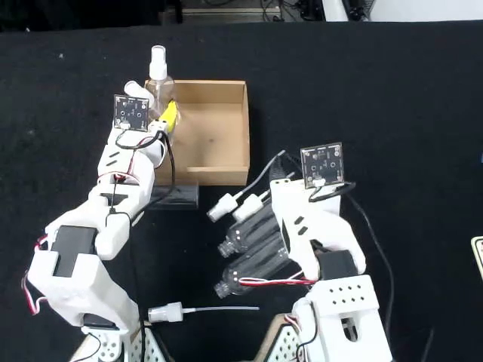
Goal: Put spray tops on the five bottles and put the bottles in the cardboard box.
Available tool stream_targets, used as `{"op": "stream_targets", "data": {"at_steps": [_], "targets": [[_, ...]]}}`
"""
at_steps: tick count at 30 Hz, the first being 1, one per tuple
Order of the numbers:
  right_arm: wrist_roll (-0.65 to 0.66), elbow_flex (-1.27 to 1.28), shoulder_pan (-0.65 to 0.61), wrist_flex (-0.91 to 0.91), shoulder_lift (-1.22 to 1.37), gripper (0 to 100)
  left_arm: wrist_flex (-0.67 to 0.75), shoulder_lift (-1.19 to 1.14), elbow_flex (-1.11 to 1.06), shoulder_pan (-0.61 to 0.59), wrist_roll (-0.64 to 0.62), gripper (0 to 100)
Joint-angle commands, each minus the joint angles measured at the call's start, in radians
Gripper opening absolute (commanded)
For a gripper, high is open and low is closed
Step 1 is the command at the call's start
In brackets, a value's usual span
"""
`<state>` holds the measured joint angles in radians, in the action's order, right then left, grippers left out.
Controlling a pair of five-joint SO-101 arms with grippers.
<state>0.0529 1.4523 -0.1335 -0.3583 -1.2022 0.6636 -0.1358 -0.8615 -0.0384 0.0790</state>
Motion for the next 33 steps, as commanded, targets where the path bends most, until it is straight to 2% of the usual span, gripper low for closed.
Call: {"op": "stream_targets", "data": {"at_steps": [1,21,27,33], "targets": [[0.000,-0.010,0.003,0.032,-0.030,3.2,0.017,0.008,0.048,-0.004,0.005,3],[0.000,-0.012,0.005,0.032,-0.030,3.2,0.017,0.008,0.050,-0.004,0.006,3],[0.000,-0.012,0.005,0.032,-0.030,3.2,0.017,0.008,0.039,-0.004,-0.002,17],[0.000,-0.012,0.005,0.032,-0.030,3.2,0.017,0.008,0.030,-0.004,-0.002,18]]}}
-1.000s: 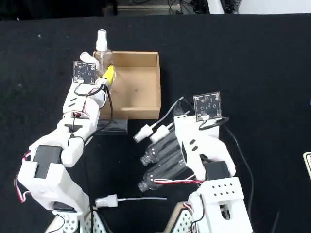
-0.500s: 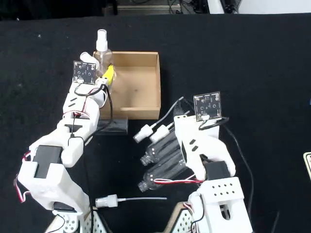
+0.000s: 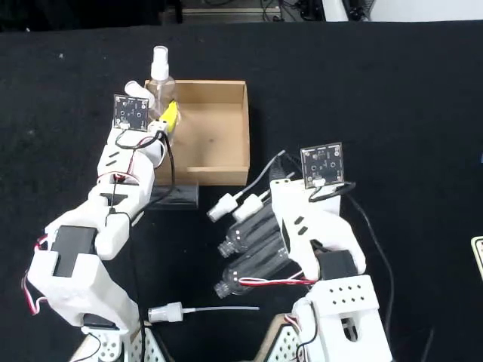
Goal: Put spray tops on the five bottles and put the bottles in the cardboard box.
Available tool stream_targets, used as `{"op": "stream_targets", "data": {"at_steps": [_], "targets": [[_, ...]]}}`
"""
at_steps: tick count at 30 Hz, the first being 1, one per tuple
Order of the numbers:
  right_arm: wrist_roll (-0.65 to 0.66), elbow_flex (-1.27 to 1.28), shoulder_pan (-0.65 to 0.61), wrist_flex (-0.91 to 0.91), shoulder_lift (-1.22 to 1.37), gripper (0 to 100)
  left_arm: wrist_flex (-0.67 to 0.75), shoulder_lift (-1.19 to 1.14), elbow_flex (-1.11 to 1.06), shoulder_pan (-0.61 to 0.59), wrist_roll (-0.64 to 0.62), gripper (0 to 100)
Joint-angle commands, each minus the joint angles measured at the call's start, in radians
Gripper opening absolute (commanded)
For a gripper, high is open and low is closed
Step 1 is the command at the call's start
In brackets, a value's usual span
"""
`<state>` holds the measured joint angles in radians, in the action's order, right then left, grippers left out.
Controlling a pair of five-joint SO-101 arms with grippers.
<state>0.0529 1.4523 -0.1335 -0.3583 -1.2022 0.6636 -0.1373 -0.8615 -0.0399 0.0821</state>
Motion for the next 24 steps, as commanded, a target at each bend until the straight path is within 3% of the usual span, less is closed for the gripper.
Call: {"op": "stream_targets", "data": {"at_steps": [1,9,15,24], "targets": [[0.000,-0.012,0.005,0.032,-0.030,3.2,0.017,0.009,0.030,-0.002,-0.005,18],[0.000,-0.013,0.005,0.032,-0.030,3.2,0.017,0.011,0.030,-0.002,0.000,18],[0.000,-0.007,0.005,0.051,-0.030,3.2,0.017,0.011,0.030,-0.004,-0.005,29],[0.000,-0.004,0.005,0.064,-0.030,3.2,0.017,0.011,0.030,-0.004,-0.005,25]]}}
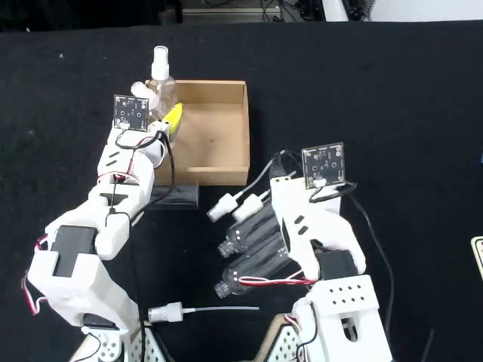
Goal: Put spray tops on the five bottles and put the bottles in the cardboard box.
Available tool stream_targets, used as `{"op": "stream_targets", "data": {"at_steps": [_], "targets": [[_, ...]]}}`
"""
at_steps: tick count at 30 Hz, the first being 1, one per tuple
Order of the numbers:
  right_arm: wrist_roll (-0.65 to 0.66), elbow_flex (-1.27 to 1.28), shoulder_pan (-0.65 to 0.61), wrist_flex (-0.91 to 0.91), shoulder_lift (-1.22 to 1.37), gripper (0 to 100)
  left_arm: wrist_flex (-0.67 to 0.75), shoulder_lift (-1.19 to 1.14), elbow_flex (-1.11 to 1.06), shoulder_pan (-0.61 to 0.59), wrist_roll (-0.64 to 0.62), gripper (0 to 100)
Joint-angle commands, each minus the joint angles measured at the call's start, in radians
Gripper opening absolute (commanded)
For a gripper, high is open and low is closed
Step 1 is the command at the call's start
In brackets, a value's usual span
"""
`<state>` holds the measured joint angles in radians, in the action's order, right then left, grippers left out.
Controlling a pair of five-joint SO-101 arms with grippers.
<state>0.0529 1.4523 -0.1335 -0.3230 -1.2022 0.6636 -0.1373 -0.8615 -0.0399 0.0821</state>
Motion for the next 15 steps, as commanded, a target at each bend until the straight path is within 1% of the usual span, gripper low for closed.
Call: {"op": "stream_targets", "data": {"at_steps": [1,4,8,12,15], "targets": [[0.000,-0.004,0.005,0.029,-0.030,3.2,0.017,0.011,0.030,-0.002,-0.005,25],[0.000,-0.004,0.005,0.029,-0.030,3.2,0.014,0.043,0.027,-0.002,-0.005,25],[0.000,-0.004,0.005,0.029,-0.030,3.2,-0.003,0.146,-0.021,-0.002,-0.005,25],[0.000,-0.004,0.005,0.029,-0.030,3.2,-0.172,0.255,-0.038,-0.007,-0.006,25],[0.000,-0.004,0.005,0.028,-0.030,3.2,-0.262,0.321,-0.045,-0.007,-0.015,25]]}}
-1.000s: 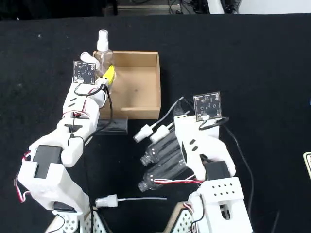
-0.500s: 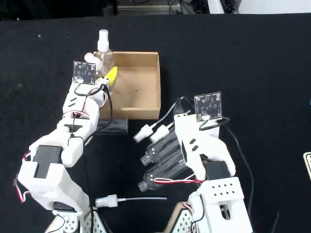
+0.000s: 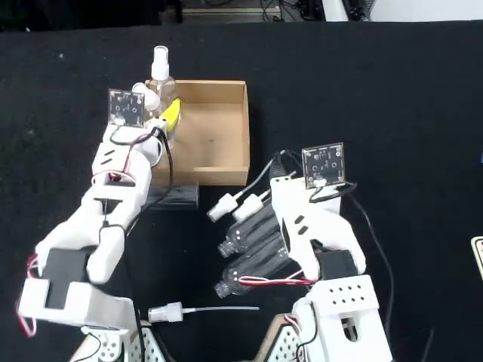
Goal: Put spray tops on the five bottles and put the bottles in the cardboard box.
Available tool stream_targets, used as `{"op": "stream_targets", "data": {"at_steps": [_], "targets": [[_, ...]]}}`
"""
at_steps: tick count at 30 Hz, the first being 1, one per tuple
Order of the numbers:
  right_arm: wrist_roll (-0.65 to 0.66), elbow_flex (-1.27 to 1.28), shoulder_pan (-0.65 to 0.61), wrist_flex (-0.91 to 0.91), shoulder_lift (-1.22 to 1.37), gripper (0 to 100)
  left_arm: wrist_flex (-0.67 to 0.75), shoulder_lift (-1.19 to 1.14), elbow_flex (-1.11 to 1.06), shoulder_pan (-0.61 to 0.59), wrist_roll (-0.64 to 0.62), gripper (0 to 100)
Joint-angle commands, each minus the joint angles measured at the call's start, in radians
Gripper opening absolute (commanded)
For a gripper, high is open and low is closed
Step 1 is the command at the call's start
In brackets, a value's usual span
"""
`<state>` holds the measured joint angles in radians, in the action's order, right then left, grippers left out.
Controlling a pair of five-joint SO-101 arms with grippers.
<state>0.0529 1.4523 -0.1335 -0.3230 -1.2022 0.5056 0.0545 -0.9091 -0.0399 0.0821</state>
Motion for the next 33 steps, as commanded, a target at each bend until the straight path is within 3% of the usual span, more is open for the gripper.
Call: {"op": "stream_targets", "data": {"at_steps": [1,14,22,27,30,33], "targets": [[0.000,-0.004,0.005,0.028,-0.030,3.2,-0.127,0.147,0.002,-0.005,-0.032,25],[0.002,-0.004,0.006,0.026,-0.030,3.2,-0.592,0.436,0.013,-0.013,-0.117,25],[0.000,-0.002,0.006,0.025,-0.027,3.2,-1.011,0.701,0.013,-0.010,-0.288,25],[0.000,-0.002,0.006,0.023,-0.027,3.2,-1.281,0.890,0.001,-0.015,-0.299,25],[0.000,-0.002,0.006,0.023,-0.024,3.2,-1.436,0.987,0.001,-0.088,-0.299,25],[0.002,0.010,0.005,0.031,-0.030,3.2,-1.484,1.051,-0.019,-0.174,-0.299,25]]}}
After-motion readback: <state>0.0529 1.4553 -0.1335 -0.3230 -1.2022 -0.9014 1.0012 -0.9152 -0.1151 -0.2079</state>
